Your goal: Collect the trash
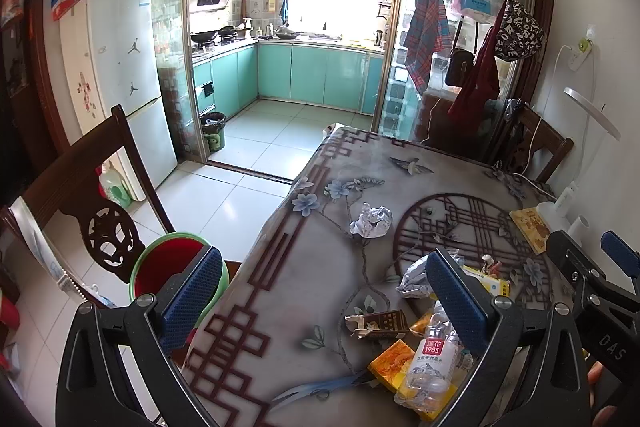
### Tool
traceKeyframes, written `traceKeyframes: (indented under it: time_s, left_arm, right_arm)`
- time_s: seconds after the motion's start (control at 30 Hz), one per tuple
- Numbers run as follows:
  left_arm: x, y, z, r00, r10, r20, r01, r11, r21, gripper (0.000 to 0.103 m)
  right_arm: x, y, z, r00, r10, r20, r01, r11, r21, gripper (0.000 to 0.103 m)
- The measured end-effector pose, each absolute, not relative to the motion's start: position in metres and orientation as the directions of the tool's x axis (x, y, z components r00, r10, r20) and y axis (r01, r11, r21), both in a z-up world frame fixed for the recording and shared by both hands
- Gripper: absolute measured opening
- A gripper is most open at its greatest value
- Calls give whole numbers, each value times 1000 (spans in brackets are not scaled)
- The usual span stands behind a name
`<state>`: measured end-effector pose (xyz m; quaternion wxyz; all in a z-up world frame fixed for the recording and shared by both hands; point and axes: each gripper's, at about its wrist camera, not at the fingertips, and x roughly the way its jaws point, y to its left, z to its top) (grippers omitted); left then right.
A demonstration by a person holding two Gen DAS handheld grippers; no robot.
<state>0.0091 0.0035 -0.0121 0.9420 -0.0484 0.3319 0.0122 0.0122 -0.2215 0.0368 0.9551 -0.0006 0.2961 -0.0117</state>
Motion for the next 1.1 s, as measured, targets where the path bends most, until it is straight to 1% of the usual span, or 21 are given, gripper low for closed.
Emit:
traceKeyframes:
  time_s: [0.23,0.33,0.43,0.5,0.57,0.6,0.7,0.73,0.8,0.9,0.93,1.0,1.03,1.07,1.1]
  left_arm:
    - [12,6,-22,765,-18,-644,-49,995,-85,103]
    - [11,6,-26,766,-18,-642,-36,997,-71,103]
    - [10,2,-32,772,-9,-635,-22,999,-41,103]
    - [12,-2,-39,770,-3,-638,-6,1000,-13,103]
    - [17,-4,-50,743,-4,-669,4,1000,-1,103]
    - [20,-3,-55,728,-18,-686,11,1000,-15,103]
    - [27,1,-68,699,-57,-712,10,997,-70,103]
    - [30,2,-72,695,-50,-717,-2,997,-71,103]
    - [38,4,-81,683,-30,-730,-20,998,-60,103]
    - [46,10,-95,656,-35,-754,-19,998,-63,102]
    - [47,12,-100,652,-56,-756,-5,997,-78,102]
    - [48,15,-106,644,-76,-761,16,996,-86,102]
    - [49,15,-111,639,-89,-764,35,996,-87,102]
    - [50,15,-115,634,-99,-767,54,995,-84,102]
    - [51,13,-118,630,-106,-769,72,994,-78,102]
  right_arm:
    - [16,-226,29,813,-9,-582,8,1000,-6,103]
    - [21,-237,17,798,-38,-602,9,999,-50,103]
    - [30,-262,-2,764,-27,-645,-25,997,-71,103]
    - [39,-279,-20,701,-16,-713,-48,996,-69,103]
    - [46,-293,-42,606,24,-795,-62,998,-17,103]
    - [47,-301,-55,549,70,-833,-44,998,54,103]
    - [40,-302,-75,460,253,-851,-16,961,277,103]
    - [39,-294,-81,439,285,-852,-15,951,310,103]
    - [38,-272,-88,416,283,-864,-32,954,297,103]
    - [42,-245,-103,367,295,-882,-55,954,296,103]
    - [45,-242,-107,343,295,-892,-58,954,294,102]
    - [49,-233,-121,297,292,-909,-62,956,287,97]
    - [51,-231,-128,274,292,-916,-60,956,287,87]
    - [53,-230,-133,251,294,-922,-54,956,290,74]
    - [54,-232,-141,222,312,-924,-40,950,311,68]
